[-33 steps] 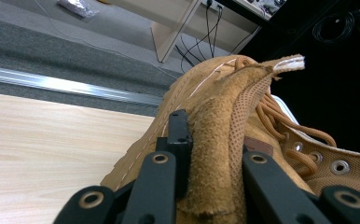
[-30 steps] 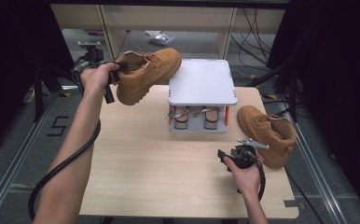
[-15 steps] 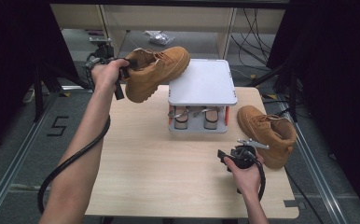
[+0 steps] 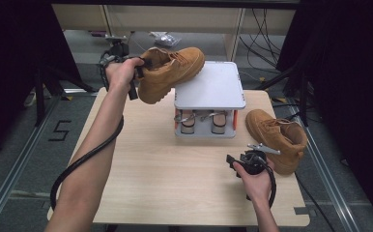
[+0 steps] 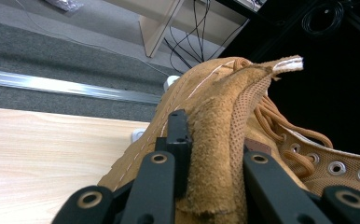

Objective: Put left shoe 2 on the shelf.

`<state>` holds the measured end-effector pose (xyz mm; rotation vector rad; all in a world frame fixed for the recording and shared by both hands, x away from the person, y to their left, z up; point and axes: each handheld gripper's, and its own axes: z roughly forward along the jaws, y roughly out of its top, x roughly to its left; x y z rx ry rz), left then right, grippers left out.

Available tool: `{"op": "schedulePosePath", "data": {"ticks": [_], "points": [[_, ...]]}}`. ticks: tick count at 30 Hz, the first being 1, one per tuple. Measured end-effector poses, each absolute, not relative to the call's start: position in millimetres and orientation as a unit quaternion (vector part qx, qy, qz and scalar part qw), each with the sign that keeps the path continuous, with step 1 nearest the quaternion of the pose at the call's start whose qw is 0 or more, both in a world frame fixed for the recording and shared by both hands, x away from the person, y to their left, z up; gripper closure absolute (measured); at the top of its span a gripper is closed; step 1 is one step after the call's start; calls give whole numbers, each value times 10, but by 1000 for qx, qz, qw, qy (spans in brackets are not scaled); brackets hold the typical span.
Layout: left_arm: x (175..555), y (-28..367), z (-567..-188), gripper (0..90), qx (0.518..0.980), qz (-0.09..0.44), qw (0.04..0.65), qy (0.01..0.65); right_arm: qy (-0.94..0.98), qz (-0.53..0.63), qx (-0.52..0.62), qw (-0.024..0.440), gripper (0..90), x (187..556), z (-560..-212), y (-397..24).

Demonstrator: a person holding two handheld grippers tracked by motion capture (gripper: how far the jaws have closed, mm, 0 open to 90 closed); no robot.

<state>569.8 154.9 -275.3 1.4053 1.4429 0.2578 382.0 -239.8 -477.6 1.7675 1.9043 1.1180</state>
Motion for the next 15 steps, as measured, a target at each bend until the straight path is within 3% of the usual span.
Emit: {"op": "schedulePosePath", "data": {"ticks": [15], "points": [[5729,1383,-2713,792,588,98,534,600,669,390,614,155,400,3812,-4774,-2406]]}}
